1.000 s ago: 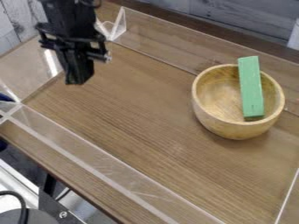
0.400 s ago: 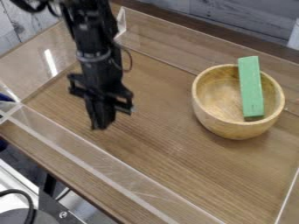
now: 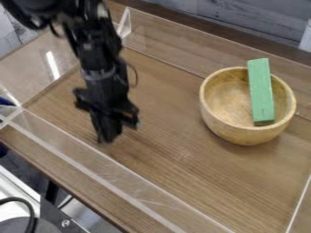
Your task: Put the green block in the brown bowl
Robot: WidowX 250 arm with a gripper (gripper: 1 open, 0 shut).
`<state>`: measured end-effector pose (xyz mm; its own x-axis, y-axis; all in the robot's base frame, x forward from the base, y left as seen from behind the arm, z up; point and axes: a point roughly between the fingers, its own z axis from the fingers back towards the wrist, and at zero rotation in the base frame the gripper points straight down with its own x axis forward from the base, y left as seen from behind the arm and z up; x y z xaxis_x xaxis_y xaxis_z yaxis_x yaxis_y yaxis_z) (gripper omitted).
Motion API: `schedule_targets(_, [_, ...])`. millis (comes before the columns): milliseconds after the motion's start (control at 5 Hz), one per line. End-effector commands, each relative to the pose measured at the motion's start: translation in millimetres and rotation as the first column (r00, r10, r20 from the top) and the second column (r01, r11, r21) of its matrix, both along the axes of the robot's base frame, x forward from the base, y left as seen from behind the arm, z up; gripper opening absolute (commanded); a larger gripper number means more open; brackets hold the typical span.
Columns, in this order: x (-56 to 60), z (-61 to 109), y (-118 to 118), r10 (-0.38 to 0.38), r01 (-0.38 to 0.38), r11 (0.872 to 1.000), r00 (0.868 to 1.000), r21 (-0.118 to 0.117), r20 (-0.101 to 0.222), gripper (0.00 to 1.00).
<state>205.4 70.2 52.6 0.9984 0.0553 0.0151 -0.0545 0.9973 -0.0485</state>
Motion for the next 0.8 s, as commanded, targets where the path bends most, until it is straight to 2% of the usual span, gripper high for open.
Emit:
schedule_targets(0, [13.5,49.5,5,-0.006,0.002,0.999,0.996,0.046,0.084,1.0])
schedule_targets(200, [18.4,42.4,10,0.033,-0.041,0.997,0.992,0.063,0.125,0.0])
schedule_targets(400, [20.4,48.3,11,0.071,-0.084,0.994,0.984,0.074,0.163,1.0])
schedule_targets(600, [19.4,45.8,19,0.051,-0.065,0.994,0.985,0.085,0.165,1.0])
